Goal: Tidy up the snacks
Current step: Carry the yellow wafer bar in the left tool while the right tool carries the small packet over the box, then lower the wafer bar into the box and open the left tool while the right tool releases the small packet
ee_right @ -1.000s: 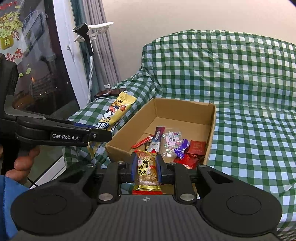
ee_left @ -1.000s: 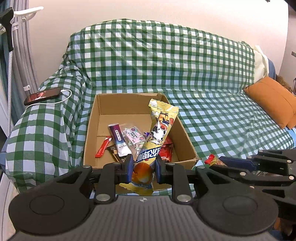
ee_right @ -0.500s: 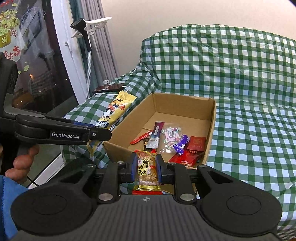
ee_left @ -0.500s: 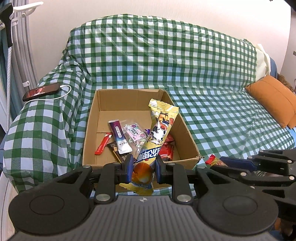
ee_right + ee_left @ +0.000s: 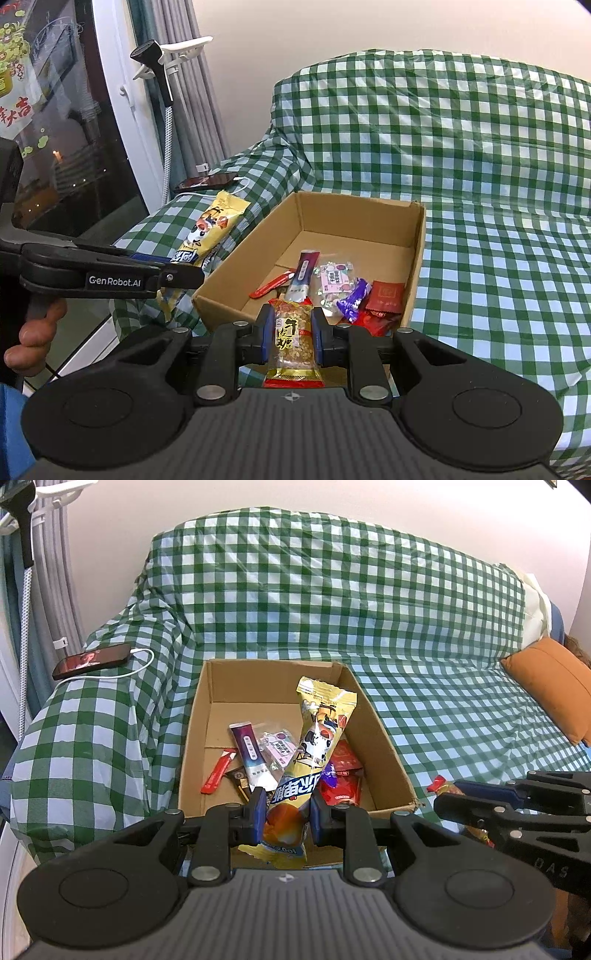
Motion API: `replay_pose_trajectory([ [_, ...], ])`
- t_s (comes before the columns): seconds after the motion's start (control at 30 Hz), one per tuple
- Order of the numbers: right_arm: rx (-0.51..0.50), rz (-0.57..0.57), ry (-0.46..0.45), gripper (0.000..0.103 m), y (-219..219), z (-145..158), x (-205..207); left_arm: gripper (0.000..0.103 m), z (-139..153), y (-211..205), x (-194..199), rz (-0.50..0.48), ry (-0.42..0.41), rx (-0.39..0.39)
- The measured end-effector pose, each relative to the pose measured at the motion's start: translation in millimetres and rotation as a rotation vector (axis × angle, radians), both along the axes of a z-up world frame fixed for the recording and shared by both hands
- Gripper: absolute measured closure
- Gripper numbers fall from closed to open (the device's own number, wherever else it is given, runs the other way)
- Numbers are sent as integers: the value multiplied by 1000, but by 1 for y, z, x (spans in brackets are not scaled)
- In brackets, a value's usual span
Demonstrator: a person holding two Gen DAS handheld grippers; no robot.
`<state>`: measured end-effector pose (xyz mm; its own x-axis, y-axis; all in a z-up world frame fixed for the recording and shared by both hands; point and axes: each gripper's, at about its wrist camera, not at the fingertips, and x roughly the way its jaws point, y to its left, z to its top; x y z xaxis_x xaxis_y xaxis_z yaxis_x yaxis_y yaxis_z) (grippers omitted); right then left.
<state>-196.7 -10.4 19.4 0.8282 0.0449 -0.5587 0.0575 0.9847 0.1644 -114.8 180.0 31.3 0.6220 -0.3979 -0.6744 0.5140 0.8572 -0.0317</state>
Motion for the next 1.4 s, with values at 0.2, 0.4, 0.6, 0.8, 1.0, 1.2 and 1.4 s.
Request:
replay_pose_trajectory([
  [0.2, 1, 10, 1, 80, -6, 1, 17, 77, 1, 2, 17, 24, 1, -1],
  [0.4, 13, 12, 7, 80, -13, -2, 36, 77, 3, -2, 38, 49, 2, -6],
  [0.6, 18, -20, 23, 80, -22, -9, 62, 77, -2, -11, 61, 59, 9, 7],
  [0.8, 31, -55, 71, 80, -27, -29, 93, 77, -14, -24, 88, 79, 56, 46],
  [1.0, 22, -99, 106, 80, -52, -48, 127, 77, -35, -47, 126, 109, 117, 115],
  [1.2, 16, -136, 111, 80, -79, -62, 158, 77, -60, -68, 169, 130, 200, 166],
  [1.4, 20, -158, 131, 80, -96, -78, 182, 77, -76, -77, 197, 140, 225, 200],
])
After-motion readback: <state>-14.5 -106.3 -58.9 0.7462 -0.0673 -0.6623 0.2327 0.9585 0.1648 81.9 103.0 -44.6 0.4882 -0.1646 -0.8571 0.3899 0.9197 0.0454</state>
